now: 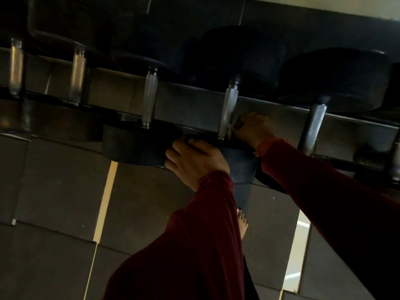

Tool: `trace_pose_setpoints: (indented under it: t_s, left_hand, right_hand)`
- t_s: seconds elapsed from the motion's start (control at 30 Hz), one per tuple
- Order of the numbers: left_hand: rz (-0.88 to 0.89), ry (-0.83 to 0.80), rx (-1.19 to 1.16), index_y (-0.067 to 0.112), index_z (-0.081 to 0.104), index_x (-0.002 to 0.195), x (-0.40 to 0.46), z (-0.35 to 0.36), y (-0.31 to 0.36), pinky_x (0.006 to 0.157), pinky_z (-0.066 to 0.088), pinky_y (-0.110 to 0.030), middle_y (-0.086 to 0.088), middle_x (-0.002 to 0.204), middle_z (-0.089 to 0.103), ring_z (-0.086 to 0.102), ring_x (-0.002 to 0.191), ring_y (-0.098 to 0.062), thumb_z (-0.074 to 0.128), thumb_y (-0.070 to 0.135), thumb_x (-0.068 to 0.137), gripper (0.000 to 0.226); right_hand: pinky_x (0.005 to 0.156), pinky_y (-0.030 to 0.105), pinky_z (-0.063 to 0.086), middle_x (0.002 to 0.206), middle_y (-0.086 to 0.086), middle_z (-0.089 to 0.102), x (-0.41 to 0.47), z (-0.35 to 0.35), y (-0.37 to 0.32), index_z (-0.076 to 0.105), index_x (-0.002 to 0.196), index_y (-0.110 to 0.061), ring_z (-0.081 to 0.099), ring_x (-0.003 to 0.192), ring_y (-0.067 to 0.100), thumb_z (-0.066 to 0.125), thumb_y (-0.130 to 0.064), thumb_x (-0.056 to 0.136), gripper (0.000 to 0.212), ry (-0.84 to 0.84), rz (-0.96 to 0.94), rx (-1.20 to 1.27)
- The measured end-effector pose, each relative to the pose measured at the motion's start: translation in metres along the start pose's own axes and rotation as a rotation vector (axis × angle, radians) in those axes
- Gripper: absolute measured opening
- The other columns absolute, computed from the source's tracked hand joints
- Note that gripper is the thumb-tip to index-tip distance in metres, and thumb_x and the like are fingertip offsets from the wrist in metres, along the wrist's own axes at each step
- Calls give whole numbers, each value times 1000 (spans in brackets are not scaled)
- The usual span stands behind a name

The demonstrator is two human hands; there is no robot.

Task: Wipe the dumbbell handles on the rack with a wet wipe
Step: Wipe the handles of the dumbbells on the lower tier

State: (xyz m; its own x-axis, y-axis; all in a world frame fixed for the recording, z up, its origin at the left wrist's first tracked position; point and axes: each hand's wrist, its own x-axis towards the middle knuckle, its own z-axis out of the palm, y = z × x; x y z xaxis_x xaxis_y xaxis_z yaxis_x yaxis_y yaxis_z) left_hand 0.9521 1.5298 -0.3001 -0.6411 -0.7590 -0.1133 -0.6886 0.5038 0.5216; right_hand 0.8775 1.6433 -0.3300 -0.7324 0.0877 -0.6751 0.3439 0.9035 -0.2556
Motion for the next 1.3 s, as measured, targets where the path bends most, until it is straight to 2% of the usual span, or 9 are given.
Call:
trace_pose_setpoints:
  t_s: [0.13, 0.5, 0.7, 0.83, 0.93, 1.03, 1.1, 1.17, 1.3]
  left_hand:
    - [-10, -19, 2, 10, 62, 109, 0, 0, 0, 96, 38, -45, -13, 109, 57, 48, 99, -34, 40, 31, 89, 36]
    - [-20, -23, -5, 11, 62, 110, 0, -2, 0, 96, 36, -44, -13, 109, 57, 48, 100, -34, 39, 31, 88, 38]
    - [-23, -25, 0, 12, 61, 110, 1, -1, -1, 97, 37, -45, -13, 111, 57, 48, 101, -34, 38, 32, 87, 38]
    - [-23, -25, -2, 11, 62, 108, 0, -2, -1, 95, 35, -43, -14, 109, 58, 48, 100, -34, 39, 31, 87, 37]
    - [-21, -19, 3, 11, 62, 108, 0, -2, -1, 95, 35, -43, -14, 109, 57, 48, 99, -34, 40, 31, 87, 36]
    - [-19, -23, -5, 11, 62, 109, 1, -2, 0, 96, 37, -45, -14, 109, 57, 49, 100, -35, 37, 32, 86, 39]
    - [-24, -26, -10, 11, 62, 109, 1, -2, 0, 97, 38, -47, -14, 109, 58, 49, 100, -35, 33, 35, 85, 44]
    - [-28, -22, -20, 11, 62, 108, 1, -2, 0, 97, 38, -46, -14, 108, 58, 49, 99, -34, 32, 35, 85, 45]
    - [-38, -28, -36, 12, 61, 109, 0, -1, 0, 96, 38, -45, -12, 109, 57, 48, 100, -33, 32, 35, 87, 44]
  right_hand:
    - [88, 26, 42, 124, 8, 64, -1, 2, 1, 69, 114, -12, 60, 116, 26, 59, -49, 91, 45, 15, 2, 39]
    - [97, 34, 48, 127, 11, 62, 1, 4, -1, 68, 115, -13, 58, 118, 30, 61, -48, 90, 44, 35, 28, 67]
    - [84, 32, 56, 97, -2, 70, -17, -3, 10, 73, 84, -22, 66, 96, 19, 75, -43, 76, 23, 100, 18, 184]
    - [66, 17, 51, 78, -9, 70, -36, -11, 11, 74, 79, -23, 64, 78, 4, 80, -40, 76, 18, 142, -68, 342]
    - [77, 22, 54, 79, -10, 72, -41, -13, 4, 75, 80, -25, 66, 80, 4, 78, -47, 75, 22, 169, -206, 325]
    - [84, 31, 54, 83, -7, 75, -31, -9, 0, 77, 85, -25, 69, 81, 8, 77, -43, 78, 19, 295, -405, 199]
    - [70, 27, 55, 70, -5, 73, -23, -8, -5, 76, 79, -22, 67, 67, 8, 73, -45, 85, 24, 433, -465, 252]
    - [57, 24, 50, 61, -4, 68, -11, -10, -11, 75, 73, -18, 62, 56, 9, 67, -46, 90, 34, 635, -445, 307]
    - [53, 28, 49, 64, 4, 68, 7, -11, -18, 72, 69, -13, 63, 56, 17, 64, -39, 86, 33, 928, -300, 534]
